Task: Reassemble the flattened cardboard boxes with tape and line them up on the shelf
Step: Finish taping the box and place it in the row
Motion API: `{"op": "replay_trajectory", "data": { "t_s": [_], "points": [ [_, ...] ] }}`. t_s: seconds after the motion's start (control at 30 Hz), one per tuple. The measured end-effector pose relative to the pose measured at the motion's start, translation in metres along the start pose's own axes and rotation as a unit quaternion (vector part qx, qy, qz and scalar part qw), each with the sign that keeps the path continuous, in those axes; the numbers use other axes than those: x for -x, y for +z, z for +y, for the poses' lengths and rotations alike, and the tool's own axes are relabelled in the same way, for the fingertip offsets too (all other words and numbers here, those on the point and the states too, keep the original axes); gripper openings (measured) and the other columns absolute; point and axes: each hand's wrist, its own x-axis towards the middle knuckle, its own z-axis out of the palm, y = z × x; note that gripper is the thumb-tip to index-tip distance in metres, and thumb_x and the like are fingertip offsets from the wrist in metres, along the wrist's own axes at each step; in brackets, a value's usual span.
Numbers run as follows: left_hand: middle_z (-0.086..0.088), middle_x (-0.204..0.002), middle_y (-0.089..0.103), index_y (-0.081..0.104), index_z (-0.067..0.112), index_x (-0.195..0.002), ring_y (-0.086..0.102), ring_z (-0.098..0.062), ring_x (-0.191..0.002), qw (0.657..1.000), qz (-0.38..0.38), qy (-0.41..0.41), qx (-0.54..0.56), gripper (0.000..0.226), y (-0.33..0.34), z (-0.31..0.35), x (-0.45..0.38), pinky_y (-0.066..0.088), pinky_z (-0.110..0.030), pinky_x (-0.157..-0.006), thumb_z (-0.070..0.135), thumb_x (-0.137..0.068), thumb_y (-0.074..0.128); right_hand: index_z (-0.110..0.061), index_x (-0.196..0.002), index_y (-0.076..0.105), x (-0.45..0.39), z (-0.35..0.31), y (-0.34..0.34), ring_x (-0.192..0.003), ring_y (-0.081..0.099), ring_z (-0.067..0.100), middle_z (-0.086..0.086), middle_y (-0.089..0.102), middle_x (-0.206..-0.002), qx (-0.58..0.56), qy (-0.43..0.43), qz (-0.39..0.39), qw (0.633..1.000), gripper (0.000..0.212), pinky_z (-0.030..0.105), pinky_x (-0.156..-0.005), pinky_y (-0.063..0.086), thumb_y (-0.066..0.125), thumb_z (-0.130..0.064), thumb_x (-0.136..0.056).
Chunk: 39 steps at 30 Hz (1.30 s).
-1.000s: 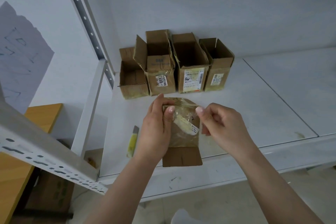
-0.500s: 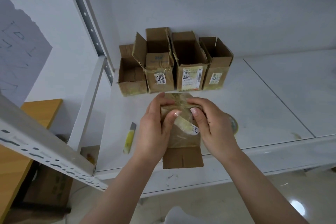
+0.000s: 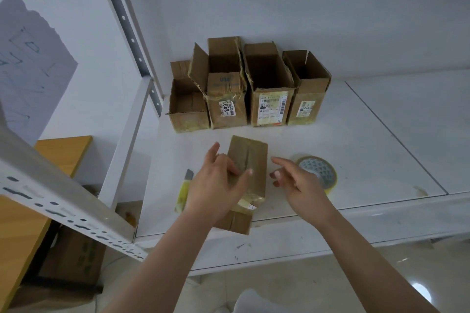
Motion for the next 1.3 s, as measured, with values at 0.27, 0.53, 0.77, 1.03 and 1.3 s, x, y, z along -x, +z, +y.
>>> {"op": "replay_trajectory", "data": {
  "t_s": [0.27,0.53,0.77,1.03,1.3],
  "points": [
    [-0.02,-0.149,0.028,0.003,0.003,-0.15,0.036,-0.035,-0.134,0.972,-0.093,-0.092,-0.194,0.132,0.02,0.045,-0.026,0.041,-0.041,-0.103,0.088,-0.062,0.056,-0.017,-0.122,0.063,-0.021,0.0,-0.003,-0.089,0.068,0.003,-0.01,0.071,-0.099,-0.056,0.038,-0.041,0.997,0.029,0.016,-0.082,0.048,0.045,-0.008,-0.102],
    [-0.004,-0.146,0.032,0.005,0.019,-0.152,0.028,-0.03,-0.136,0.937,-0.139,0.185,-0.26,0.112,-0.028,0.04,-0.031,0.003,-0.06,-0.118,0.052,-0.066,0.07,-0.031,-0.139,0.046,-0.043,-0.015,-0.03,-0.118,0.045,0.007,-0.018,0.047,-0.128,-0.004,-0.007,0.06,0.998,0.042,0.021,-0.094,0.038,0.053,-0.031,-0.098],
    [0.006,-0.159,-0.013,-0.008,0.05,-0.148,-0.029,-0.032,-0.144,0.899,-0.07,0.287,-0.324,0.101,-0.047,0.02,-0.049,-0.012,-0.06,-0.112,0.014,-0.082,0.06,-0.026,-0.099,0.072,-0.033,-0.035,-0.015,-0.088,0.068,0.01,-0.009,0.074,-0.091,-0.066,0.008,-0.007,0.998,0.022,0.045,-0.086,0.055,0.058,-0.042,-0.093],
    [-0.004,-0.161,0.018,0.039,0.03,-0.149,0.01,-0.029,-0.149,0.989,-0.083,0.087,-0.084,0.062,-0.015,0.005,-0.048,0.023,-0.044,-0.12,-0.002,-0.095,0.043,-0.017,-0.088,0.063,-0.018,-0.025,0.021,-0.082,0.069,0.019,-0.002,0.07,-0.086,-0.072,0.126,0.034,0.989,0.025,0.046,-0.078,0.058,0.071,-0.04,-0.085],
    [-0.001,-0.163,-0.014,0.013,0.024,-0.156,-0.027,-0.028,-0.145,0.982,-0.182,0.047,-0.026,0.094,0.015,0.006,-0.05,0.005,-0.052,-0.119,0.069,-0.082,0.049,-0.021,-0.099,0.069,-0.022,0.0,-0.027,-0.088,0.064,0.007,-0.014,0.068,-0.088,0.099,0.08,0.084,0.988,0.011,0.013,-0.08,0.045,0.066,-0.027,-0.09]
  ]
}}
